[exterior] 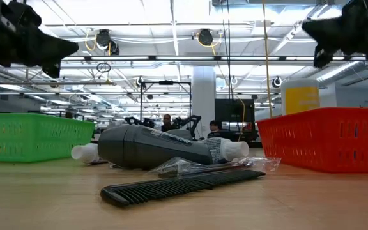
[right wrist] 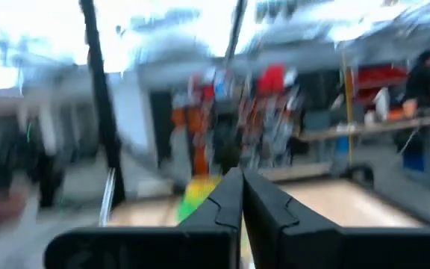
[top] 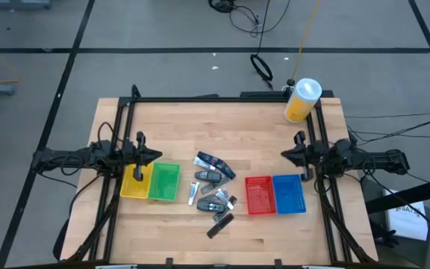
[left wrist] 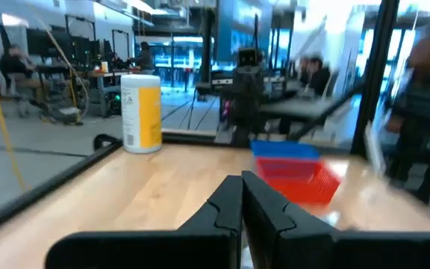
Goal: Pick & Place Travel size toiletries
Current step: Put the black deodorant into the blue bin
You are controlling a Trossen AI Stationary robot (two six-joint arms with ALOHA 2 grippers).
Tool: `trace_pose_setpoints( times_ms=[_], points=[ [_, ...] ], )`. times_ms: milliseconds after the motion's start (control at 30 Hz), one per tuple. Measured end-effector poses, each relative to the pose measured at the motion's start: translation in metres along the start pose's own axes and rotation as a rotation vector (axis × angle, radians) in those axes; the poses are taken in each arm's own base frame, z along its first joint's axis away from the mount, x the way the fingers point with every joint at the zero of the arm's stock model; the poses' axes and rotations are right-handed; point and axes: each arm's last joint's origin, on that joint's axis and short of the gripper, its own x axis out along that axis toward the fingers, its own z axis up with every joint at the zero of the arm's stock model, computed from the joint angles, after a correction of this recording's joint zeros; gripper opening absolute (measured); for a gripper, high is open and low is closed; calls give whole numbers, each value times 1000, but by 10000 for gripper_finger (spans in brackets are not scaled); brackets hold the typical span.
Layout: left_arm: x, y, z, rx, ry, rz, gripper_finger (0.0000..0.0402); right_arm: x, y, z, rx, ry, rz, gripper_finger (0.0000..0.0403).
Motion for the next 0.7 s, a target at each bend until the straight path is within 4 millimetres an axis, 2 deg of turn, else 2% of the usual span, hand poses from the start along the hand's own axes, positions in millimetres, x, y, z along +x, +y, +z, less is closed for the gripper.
trace_pose_setpoints(
  times_ms=[200, 333, 433, 533, 633, 700],
  points=[
    [0, 1, 16, -67, -171, 52, 10, 10, 13, 5, 87, -48, 189, 4],
    [6, -1, 22, -42, -210, 21, 10, 26, 24, -7, 71, -4, 154, 4],
    [19, -1, 21, -34, -117, 54, 10, 37, 34, -24, 46, 84, 99, 4],
    [39, -3, 26, -7, 17, 91, 10, 48, 44, -50, -56, 263, 47, 4],
    [67, -6, 33, 50, 188, 101, 10, 81, 61, -50, -67, 282, 35, 4],
    [87, -9, 38, 94, 319, 99, 10, 99, 69, -58, -70, 329, 33, 4]
  ],
)
